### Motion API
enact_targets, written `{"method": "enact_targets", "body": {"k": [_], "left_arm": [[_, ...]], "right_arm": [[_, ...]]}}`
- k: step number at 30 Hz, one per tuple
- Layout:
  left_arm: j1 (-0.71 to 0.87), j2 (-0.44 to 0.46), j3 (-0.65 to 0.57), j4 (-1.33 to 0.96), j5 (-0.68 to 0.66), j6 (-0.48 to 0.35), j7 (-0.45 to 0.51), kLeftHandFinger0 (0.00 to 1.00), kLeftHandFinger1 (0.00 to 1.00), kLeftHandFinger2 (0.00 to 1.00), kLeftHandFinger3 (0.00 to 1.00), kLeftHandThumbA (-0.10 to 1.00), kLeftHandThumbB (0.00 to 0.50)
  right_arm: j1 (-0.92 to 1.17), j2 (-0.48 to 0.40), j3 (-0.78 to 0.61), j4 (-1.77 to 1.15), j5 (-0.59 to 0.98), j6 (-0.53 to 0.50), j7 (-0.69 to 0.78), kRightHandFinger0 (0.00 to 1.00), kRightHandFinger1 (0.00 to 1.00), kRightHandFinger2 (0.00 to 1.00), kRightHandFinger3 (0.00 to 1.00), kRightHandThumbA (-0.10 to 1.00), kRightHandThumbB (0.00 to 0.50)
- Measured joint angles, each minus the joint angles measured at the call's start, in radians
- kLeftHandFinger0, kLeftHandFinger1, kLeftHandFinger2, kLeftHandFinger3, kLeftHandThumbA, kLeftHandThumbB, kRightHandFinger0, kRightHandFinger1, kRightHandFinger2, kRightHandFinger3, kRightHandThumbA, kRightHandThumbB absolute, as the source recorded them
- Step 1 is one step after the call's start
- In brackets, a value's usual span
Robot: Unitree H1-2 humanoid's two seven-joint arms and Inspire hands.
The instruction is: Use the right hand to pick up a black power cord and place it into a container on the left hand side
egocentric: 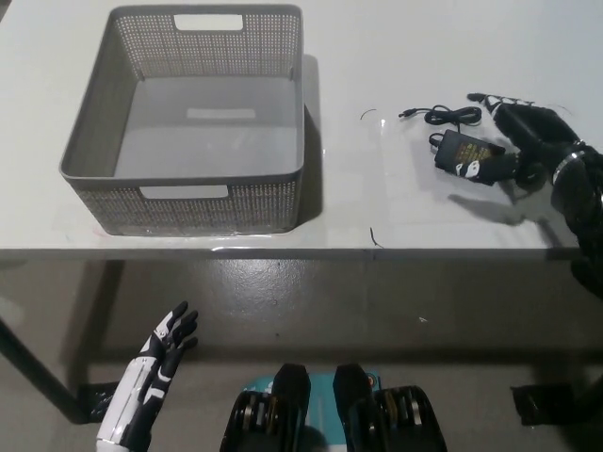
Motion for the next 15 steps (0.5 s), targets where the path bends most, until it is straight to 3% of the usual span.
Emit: {"method": "enact_targets", "body": {"k": [6,15], "left_arm": [[0.0,0.0,0.0,0.0,-0.002,0.0,0.0,1.0,1.0,1.0,1.0,0.91,0.24],[-0.002,0.0,0.0,0.0,-0.003,0.001,0.0,1.0,1.0,1.0,1.0,0.89,0.231]], "right_arm": [[-0.036,0.003,0.003,0.107,-0.011,-0.005,-0.002,1.0,1.0,1.0,1.0,0.88,0.5],[-0.104,0.034,0.008,0.257,-0.015,-0.017,-0.006,1.0,1.0,1.0,1.0,0.83,0.5]]}}
